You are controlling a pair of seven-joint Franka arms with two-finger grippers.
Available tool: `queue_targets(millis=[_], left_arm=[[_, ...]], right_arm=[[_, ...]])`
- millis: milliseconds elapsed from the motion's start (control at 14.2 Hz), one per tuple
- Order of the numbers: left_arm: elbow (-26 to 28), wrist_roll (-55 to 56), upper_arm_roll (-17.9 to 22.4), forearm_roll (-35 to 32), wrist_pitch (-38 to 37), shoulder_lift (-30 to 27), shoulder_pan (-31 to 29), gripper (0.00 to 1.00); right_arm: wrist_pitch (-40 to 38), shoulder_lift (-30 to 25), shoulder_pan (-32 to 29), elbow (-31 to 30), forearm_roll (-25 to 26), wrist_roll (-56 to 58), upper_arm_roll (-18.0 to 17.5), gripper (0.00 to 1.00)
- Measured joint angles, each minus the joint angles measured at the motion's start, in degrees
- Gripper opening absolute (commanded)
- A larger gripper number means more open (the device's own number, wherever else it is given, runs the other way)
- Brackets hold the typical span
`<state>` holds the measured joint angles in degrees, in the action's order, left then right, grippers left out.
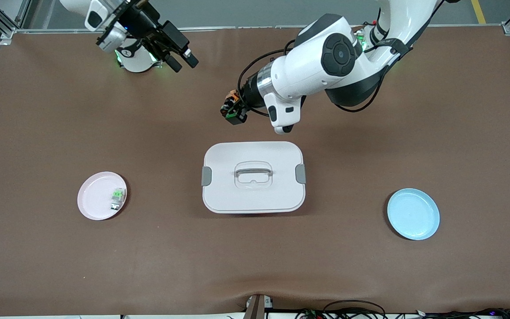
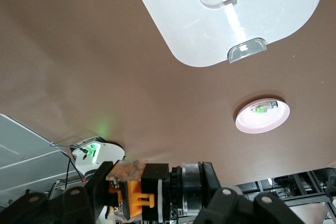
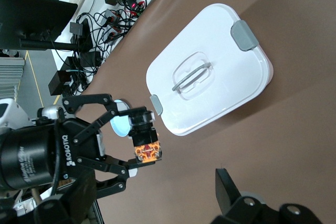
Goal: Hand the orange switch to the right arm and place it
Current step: 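Hold the switch with the left gripper while the right gripper reaches it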
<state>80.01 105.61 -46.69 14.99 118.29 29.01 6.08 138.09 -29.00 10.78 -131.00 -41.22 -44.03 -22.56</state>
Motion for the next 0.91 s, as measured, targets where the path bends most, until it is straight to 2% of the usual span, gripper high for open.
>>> queue_targets(millis=[281, 422, 914], left_arm=[[-0.06, 0.00, 0.21, 0.00, 0.47, 0.03, -0.02, 0.00], [-0.08, 0.00, 0.45, 0.00, 0.57, 0.03, -0.02, 0.00], [-0.63, 0.00, 1.56, 0.00, 0.72, 0.22, -0.06, 0.00]], right_arm=[[8.71, 3.27, 0.11, -1.29, -0.01, -4.49, -5.98, 1.00], [12.89, 6.21, 0.12, -1.50, -0.01, -5.11, -7.80, 1.00], [17.32, 13.13, 0.12, -0.07, -0.01, -4.99, -8.28, 1.00]])
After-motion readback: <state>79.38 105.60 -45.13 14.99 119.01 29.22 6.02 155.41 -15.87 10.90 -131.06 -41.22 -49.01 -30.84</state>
